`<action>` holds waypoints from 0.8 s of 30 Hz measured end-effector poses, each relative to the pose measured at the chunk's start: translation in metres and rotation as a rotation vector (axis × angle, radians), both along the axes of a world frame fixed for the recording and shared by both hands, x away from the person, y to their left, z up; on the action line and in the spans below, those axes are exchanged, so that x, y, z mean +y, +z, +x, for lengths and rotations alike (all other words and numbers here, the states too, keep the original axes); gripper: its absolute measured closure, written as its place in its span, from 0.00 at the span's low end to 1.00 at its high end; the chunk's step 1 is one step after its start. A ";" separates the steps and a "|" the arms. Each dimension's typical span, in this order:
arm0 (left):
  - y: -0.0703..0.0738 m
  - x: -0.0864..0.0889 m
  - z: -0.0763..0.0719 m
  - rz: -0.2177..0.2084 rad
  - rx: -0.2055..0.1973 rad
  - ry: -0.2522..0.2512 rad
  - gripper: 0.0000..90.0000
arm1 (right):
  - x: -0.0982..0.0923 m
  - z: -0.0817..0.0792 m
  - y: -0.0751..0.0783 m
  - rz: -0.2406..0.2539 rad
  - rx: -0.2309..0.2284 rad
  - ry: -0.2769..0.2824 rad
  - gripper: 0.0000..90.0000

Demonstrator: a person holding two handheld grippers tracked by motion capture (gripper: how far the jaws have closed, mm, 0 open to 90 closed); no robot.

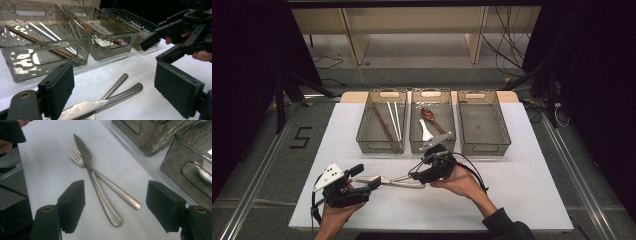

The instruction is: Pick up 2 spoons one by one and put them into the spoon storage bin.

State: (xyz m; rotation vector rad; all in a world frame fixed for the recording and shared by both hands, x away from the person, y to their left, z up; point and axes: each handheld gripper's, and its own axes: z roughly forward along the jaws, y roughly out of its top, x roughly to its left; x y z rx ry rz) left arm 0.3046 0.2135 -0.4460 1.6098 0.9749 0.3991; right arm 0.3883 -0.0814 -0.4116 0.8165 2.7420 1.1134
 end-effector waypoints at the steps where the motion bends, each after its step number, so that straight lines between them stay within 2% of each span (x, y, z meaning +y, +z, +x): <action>1: 0.000 0.000 0.000 -0.001 0.000 0.001 0.18 | 0.001 -0.002 -0.001 -0.005 0.006 0.000 0.36; 16: 0.000 -0.001 0.004 -0.004 0.007 -0.001 0.18 | 0.016 -0.011 -0.010 -0.029 0.000 0.058 0.36; 24: 0.000 0.000 0.002 -0.007 0.006 0.003 0.18 | 0.024 -0.014 -0.017 -0.073 -0.008 0.091 0.34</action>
